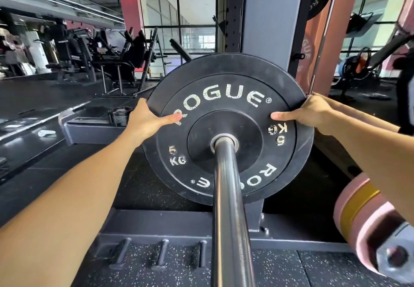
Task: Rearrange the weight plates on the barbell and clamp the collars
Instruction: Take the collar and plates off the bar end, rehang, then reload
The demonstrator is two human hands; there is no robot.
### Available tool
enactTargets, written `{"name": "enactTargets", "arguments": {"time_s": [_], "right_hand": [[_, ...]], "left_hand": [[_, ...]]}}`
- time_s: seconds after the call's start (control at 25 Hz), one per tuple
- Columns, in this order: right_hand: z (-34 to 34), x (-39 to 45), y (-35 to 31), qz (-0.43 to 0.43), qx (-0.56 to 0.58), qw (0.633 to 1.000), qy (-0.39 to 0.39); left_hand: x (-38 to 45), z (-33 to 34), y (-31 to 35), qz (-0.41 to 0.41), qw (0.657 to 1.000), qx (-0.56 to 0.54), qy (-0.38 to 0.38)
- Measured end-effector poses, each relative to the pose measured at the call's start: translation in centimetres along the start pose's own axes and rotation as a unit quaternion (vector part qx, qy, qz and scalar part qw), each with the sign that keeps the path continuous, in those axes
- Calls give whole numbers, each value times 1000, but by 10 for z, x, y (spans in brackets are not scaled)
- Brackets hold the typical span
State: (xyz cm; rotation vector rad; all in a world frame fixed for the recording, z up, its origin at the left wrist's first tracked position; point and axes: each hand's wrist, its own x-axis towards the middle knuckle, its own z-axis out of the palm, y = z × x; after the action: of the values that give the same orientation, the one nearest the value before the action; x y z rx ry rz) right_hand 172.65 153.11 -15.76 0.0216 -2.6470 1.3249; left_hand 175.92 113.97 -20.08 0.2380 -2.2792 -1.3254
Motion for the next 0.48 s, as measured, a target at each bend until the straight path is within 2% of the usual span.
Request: {"name": "enactTargets", "arguments": {"time_s": [0.12, 0.48], "right_hand": [[3, -4, 5, -18, 55, 998, -2], [-9, -63, 8, -28, 85, 996, 22]], "left_hand": [[-5, 0, -2, 13, 1000, -21, -1], [-63, -26, 2, 11, 999, -35, -4]]}}
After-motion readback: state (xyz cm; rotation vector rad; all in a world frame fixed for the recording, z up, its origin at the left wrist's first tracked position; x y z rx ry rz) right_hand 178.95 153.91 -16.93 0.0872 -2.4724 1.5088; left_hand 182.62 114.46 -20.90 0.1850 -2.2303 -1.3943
